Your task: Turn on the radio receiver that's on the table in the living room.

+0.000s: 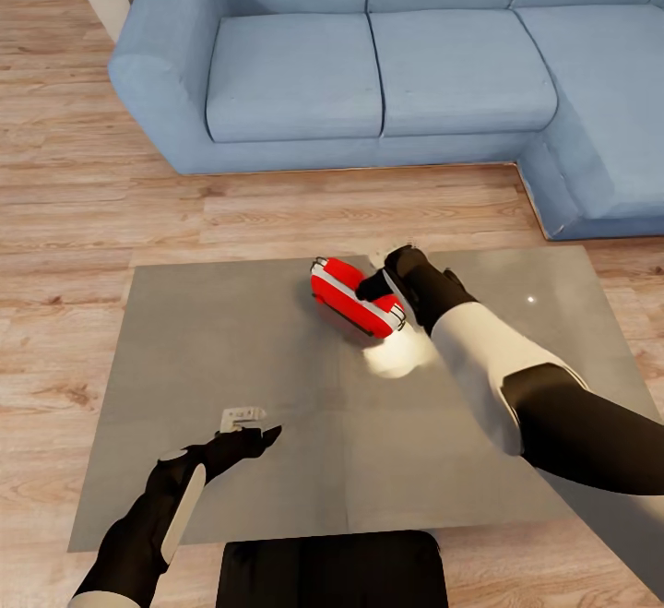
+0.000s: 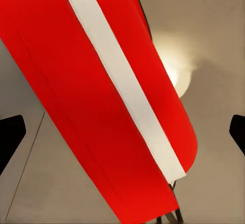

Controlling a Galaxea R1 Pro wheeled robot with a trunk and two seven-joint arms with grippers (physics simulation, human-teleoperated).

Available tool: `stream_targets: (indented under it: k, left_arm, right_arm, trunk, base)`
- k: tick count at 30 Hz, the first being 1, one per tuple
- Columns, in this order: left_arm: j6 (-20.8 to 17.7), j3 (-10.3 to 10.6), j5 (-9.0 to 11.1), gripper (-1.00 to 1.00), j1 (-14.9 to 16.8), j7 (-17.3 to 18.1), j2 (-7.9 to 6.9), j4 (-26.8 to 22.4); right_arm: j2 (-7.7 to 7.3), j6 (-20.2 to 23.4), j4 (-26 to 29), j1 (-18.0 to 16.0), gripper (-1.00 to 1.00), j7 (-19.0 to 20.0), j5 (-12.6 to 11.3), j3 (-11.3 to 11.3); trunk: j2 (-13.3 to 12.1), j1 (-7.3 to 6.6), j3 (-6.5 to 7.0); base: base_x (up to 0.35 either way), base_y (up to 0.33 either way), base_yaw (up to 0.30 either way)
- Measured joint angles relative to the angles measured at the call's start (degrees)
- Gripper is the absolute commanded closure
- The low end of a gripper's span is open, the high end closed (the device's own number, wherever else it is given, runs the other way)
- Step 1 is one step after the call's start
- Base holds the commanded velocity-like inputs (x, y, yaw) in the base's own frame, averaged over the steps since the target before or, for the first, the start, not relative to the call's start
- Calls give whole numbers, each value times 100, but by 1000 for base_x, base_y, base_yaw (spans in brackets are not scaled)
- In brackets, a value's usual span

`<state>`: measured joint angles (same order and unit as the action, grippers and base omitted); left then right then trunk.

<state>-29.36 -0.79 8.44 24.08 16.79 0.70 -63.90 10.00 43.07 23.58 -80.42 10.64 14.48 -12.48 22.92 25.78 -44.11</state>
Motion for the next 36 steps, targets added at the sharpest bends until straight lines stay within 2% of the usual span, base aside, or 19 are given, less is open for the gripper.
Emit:
stream_targets:
  k: [12,31,36]
  left_arm:
    - [0,0,-5,-100,0,0,0,0]
    - [0,0,-9,-100,0,0,1,2]
    - [0,0,-9,-100,0,0,7,0]
  right_arm:
    - [0,-469,-577,0,-100,-7,31,-8]
    - [0,-602,-668,0,-100,-9,29,-9]
    - [0,-797,-903,0,-100,-10,32,-9]
  trunk:
    - [0,0,0]
    - [0,0,0]
    - [0,0,0]
  base:
    - [0,0,0]
    - [0,0,0]
    - [0,0,0]
